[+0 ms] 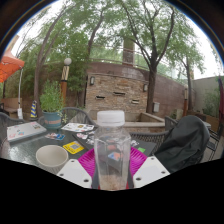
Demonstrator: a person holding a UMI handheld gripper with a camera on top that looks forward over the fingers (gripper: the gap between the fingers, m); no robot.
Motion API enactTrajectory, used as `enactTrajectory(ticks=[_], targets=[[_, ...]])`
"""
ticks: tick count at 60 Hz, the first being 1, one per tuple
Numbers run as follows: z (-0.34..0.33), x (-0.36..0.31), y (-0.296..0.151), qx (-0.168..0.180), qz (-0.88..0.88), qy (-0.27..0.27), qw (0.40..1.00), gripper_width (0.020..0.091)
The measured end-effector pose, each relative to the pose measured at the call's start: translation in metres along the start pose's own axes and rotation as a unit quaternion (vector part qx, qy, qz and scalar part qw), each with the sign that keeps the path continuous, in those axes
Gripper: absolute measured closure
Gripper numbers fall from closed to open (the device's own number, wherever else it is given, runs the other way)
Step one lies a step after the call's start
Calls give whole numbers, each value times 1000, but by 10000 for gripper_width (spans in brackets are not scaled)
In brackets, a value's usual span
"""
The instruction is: Pour water
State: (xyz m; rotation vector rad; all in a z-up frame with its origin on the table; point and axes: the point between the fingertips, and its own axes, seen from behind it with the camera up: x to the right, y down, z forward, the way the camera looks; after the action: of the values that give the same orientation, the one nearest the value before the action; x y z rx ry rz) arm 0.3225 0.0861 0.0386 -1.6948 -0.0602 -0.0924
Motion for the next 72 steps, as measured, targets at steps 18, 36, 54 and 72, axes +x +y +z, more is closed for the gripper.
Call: enactTrajectory(ticks=[18,36,54,72], targets=[[-10,26,11,13,60,12,998,643],[-52,14,36,-96,50,43,993,272],[-205,-2,-27,-111,38,106,987,277],[-375,-78,-113,-140,105,121,977,279]])
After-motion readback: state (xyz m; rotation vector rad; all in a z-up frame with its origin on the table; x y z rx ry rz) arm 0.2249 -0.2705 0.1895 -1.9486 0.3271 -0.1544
